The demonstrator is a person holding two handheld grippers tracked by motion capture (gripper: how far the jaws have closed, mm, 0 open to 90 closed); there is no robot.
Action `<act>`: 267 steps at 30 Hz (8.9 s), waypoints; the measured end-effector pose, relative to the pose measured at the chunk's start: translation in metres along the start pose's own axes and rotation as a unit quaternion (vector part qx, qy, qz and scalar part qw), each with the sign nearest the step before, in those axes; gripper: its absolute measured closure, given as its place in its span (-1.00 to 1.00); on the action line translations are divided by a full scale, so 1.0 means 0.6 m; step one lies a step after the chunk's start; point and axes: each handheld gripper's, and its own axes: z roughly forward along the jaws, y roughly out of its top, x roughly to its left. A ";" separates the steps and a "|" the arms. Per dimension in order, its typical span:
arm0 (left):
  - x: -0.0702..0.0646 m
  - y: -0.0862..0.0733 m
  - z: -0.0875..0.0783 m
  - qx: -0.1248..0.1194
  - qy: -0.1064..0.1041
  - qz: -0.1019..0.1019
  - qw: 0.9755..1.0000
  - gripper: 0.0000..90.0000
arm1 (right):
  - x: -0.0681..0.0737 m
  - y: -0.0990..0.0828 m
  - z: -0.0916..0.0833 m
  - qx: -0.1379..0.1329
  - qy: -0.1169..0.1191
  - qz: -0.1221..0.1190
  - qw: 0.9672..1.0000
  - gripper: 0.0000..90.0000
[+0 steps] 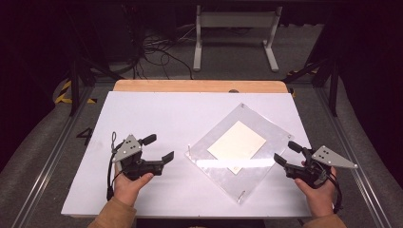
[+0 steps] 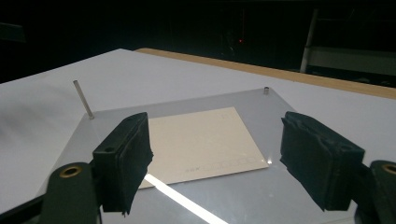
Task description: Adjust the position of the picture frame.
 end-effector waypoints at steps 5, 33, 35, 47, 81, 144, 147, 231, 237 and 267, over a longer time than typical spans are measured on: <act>-0.011 0.009 0.024 -0.001 -0.015 0.005 1.000 -0.77 | 0.001 0.000 -0.002 -0.002 -0.001 -0.001 1.000 -0.46; -0.014 -0.041 0.170 0.125 -0.035 0.016 0.991 0.19 | 0.008 -0.018 -0.023 0.020 -0.006 -0.001 1.000 -0.44; -0.011 -0.046 0.174 0.143 -0.021 0.020 0.989 0.29 | 0.008 -0.019 -0.023 0.021 -0.006 0.000 1.000 -0.44; -0.007 -0.046 0.173 0.178 0.006 0.042 0.983 0.88 | 0.011 -0.021 -0.023 0.024 0.001 0.000 1.000 -0.44; 0.092 -0.002 0.241 0.178 0.042 -0.013 0.983 0.87 | 0.039 -0.020 -0.039 0.052 0.032 -0.007 0.998 -0.30; -0.105 -0.032 0.162 0.177 -0.138 0.090 0.970 0.88 | 0.040 -0.016 -0.036 0.049 0.041 -0.009 0.998 -0.25; -0.083 -0.035 0.140 0.177 -0.118 0.083 0.973 0.88 | 0.042 -0.015 -0.032 0.051 0.041 -0.014 0.998 -0.24; 0.079 -0.078 -0.056 0.096 0.075 -0.032 0.992 -0.23 | 0.111 -0.011 0.163 0.297 0.189 -0.122 0.928 0.84; 0.083 -0.083 -0.060 0.099 0.081 -0.041 0.991 -0.25 | 0.162 -0.017 0.151 0.299 0.216 -0.135 0.920 0.84; 0.103 -0.083 -0.022 0.179 0.148 -0.024 0.972 0.88 | 0.215 -0.003 0.119 0.236 0.262 -0.094 0.931 0.58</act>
